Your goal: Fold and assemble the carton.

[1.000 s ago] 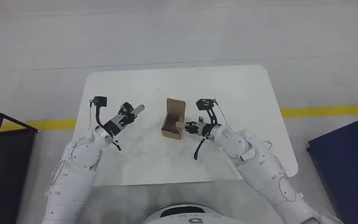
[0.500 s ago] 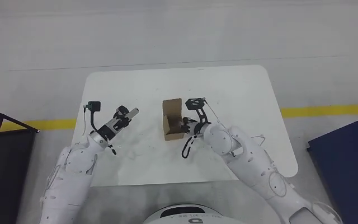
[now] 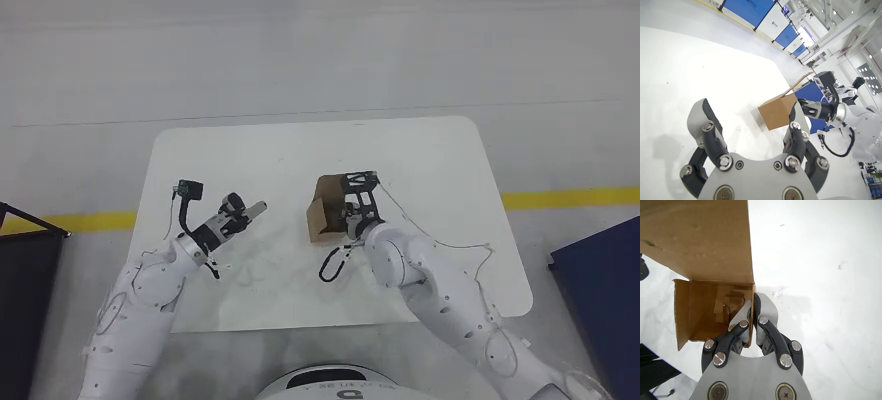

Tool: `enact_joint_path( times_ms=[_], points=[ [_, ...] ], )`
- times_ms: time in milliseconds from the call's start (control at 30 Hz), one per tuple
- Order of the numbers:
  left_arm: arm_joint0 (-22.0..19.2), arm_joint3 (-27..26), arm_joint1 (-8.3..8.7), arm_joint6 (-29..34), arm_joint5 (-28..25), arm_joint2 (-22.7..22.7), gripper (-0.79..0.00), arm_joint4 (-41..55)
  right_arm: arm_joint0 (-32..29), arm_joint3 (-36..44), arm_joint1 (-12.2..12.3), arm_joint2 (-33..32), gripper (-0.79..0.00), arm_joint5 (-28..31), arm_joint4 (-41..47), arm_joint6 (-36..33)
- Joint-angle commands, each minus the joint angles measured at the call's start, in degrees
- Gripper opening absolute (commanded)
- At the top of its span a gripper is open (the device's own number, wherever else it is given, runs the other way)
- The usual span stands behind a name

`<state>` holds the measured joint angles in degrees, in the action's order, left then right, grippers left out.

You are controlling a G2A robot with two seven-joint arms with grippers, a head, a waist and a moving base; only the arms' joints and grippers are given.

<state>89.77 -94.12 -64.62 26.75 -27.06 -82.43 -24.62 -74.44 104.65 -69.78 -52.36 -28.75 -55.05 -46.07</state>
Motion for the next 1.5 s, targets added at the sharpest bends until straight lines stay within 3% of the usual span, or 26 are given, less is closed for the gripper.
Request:
enact_joint_path(
  times_ms=[0, 100, 200, 400, 500, 900, 933, 1067, 1200, 1267, 1367, 1467],
  points=[
    [-1.1, -0.4, -0.06, 2.0, 1.4, 2.1, 0.0, -2.9, -0.7, -0.2, 0.0, -1.7, -0.416, 0.0, 3.7, -0.7],
    [-3.2, -0.5, -0.38, 3.7, 2.8, 5.3, 0.0, -4.2, -2.0, -0.4, 0.0, -4.1, -0.409, 1.4, 8.2, 0.5],
    [-5.3, -0.5, -0.7, 4.3, 4.0, 7.7, 0.0, -4.6, -4.2, 0.4, 0.0, -7.2, -0.252, 3.6, 14.4, 3.9],
    [-8.8, -0.1, -1.03, 6.7, 7.0, 10.7, 0.0, -6.1, -9.6, -0.7, 0.0, -14.9, -0.296, 13.6, 30.5, 13.3],
    [-10.8, 0.6, -1.31, 9.1, 9.1, 13.0, 0.0, -7.0, -11.2, -3.4, 0.0, -17.9, -0.369, 19.3, 37.9, 15.5],
    [-19.1, 4.6, -2.77, 14.5, 15.9, 21.4, -0.003, -11.6, -11.3, -10.0, 0.3, -19.7, -0.425, 27.3, 42.5, 15.6],
    [-19.5, 4.9, -2.86, 14.9, 16.1, 21.9, -0.065, -11.9, -11.3, -10.2, 0.3, -19.7, -0.425, 27.6, 42.9, 15.5],
    [-20.8, 5.9, -3.21, 15.9, 16.3, 23.5, -0.12, -11.7, -11.0, -11.1, 0.3, -19.5, -0.409, 28.9, 43.5, 14.7],
    [-21.9, 6.5, -3.41, 16.2, 16.6, 24.4, -0.274, -12.2, -10.7, -11.8, 0.3, -19.1, -0.394, 29.7, 43.8, 14.5],
    [-22.3, 6.6, -3.44, 16.7, 16.9, 24.7, -0.388, -12.7, -10.6, -12.0, 0.3, -18.9, -0.385, 30.0, 44.0, 14.4],
    [-22.7, 6.4, -3.45, 17.3, 17.0, 24.8, -0.357, -13.1, -10.5, -12.2, 0.3, -18.7, -0.372, 30.3, 44.3, 14.4],
    [-22.8, 5.7, -3.39, 17.6, 17.1, 24.6, -0.203, -13.1, -10.5, -12.3, 0.3, -18.7, -0.363, 30.9, 44.6, 14.6]
  ],
)
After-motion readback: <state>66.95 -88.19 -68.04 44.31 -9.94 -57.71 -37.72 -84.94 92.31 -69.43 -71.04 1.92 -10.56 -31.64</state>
